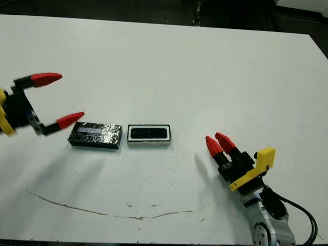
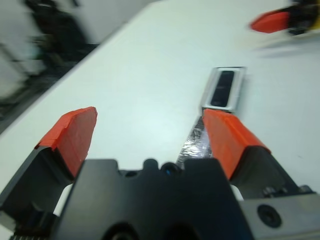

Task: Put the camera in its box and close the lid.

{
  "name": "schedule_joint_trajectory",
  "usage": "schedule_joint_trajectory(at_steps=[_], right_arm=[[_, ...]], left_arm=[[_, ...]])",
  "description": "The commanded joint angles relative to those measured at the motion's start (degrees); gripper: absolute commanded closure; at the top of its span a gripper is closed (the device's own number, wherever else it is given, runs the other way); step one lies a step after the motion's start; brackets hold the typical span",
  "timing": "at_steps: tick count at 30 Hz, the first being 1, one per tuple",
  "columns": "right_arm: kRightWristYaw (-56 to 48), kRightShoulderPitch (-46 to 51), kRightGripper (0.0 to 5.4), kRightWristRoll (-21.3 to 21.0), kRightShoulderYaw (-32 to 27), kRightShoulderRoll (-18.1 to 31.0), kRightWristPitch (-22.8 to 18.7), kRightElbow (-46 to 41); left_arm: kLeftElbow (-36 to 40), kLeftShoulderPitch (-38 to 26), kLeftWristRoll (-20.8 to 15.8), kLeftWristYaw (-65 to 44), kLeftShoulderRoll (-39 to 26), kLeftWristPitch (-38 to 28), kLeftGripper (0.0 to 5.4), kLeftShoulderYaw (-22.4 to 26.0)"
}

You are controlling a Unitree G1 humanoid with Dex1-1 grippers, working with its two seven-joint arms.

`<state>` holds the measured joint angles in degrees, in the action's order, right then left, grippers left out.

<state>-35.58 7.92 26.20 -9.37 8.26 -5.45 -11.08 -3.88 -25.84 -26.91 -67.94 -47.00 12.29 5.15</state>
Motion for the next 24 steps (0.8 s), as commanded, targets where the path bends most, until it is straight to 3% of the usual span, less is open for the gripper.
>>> schedule_joint_trajectory(at_steps=[1, 7, 13, 18, 24], right_arm=[[0.35, 0.36, 4.54, -0.43, 0.28, 1.11, 0.65, 0.85], [1.76, 0.56, 5.39, -0.40, 1.03, 1.38, 0.14, 0.32], [2.09, 0.65, 5.39, -1.08, 1.34, 1.86, 1.06, 0.35], [2.56, 0.90, 5.39, -1.29, 1.58, 1.82, 1.20, 0.31], [2.42, 0.93, 5.39, -0.91, 1.64, 2.07, 0.62, 0.30]], left_arm=[[-5.42, -4.43, -0.69, -6.09, 0.18, 3.95, 0.00, -3.16], [-11.53, -11.02, 1.69, -14.34, 0.89, 6.73, 0.00, -8.93], [-17.95, -14.79, 4.20, -20.51, 4.54, 2.95, 0.00, -12.12], [-14.69, -14.07, 5.55, -18.72, 5.41, 6.60, 0.00, -13.18], [-13.66, -13.23, 8.00, -18.81, 6.23, 4.41, 0.00, -14.63]])
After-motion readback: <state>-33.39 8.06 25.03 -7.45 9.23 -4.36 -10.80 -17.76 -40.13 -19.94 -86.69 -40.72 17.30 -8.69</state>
